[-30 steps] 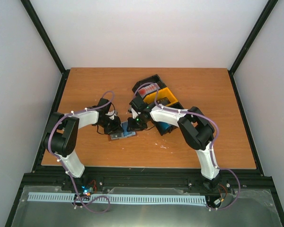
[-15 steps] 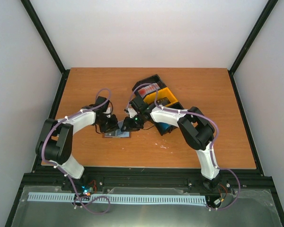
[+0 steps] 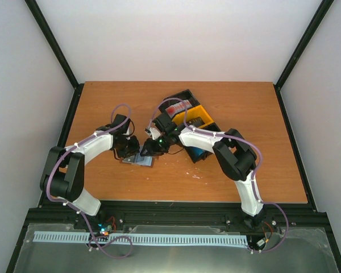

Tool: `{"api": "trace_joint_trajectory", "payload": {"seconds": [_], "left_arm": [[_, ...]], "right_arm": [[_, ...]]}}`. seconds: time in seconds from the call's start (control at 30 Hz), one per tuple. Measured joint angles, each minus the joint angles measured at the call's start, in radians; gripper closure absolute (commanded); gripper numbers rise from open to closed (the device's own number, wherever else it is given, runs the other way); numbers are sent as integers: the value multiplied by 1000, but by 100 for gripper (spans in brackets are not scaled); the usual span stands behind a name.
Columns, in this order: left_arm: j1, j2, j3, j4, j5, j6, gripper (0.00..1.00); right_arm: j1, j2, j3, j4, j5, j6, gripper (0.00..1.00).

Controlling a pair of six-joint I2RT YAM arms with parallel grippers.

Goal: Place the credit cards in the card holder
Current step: Insert the credit card into the card holder.

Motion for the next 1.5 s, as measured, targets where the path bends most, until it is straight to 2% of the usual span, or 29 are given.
{"api": "trace_joint_trajectory", "payload": {"seconds": [0.13,0.47,0.77,1.07,1.27,1.5], "left_arm": [[0,0,0,-7,-27,-1,76],[18,-21,33,-64,-150,-12,74],[105,-46,33,-68,-145,-10,74],[137,-65,29,-69,-125,-6,70],[159,-70,29,-75,-132,4,60],[167,-65,22,-66,-103,27,36]], "right_arm": [[0,9,15,2,5,6,64],[2,53,64,56,-30,25,62],[16,101,83,127,-97,42,58],[27,177,168,158,-139,50,55],[34,240,245,150,-131,51,54],[34,237,243,104,-62,54,55]]}}
